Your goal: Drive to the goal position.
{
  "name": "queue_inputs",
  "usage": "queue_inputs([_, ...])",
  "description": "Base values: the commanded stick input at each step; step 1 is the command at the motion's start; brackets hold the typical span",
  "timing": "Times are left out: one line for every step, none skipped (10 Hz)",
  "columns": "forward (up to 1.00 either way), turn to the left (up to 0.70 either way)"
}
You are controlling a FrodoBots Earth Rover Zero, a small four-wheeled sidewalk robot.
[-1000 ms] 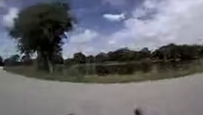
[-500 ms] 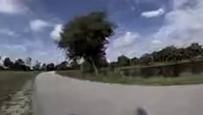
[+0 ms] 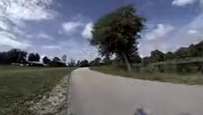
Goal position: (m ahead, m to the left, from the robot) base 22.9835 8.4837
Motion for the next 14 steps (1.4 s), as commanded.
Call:
queue_inputs([0.49, 0.04])
queue_inputs([0.49, 0.04])
queue_inputs([0.49, 0.04])
queue_inputs([0.49, 0.04])
queue_inputs([0.49, 0.04])
queue_inputs([0.49, 0.04])
queue_inputs([0.49, 0.04])
queue_inputs([0.49, 0.04])
queue_inputs([0.49, 0.04])
queue_inputs([0.49, 0.05])
queue_inputs([0.49, 0.05])
queue_inputs([0.49, 0.04])
queue_inputs([0.49, 0.04])
queue_inputs([0.49, 0.04])
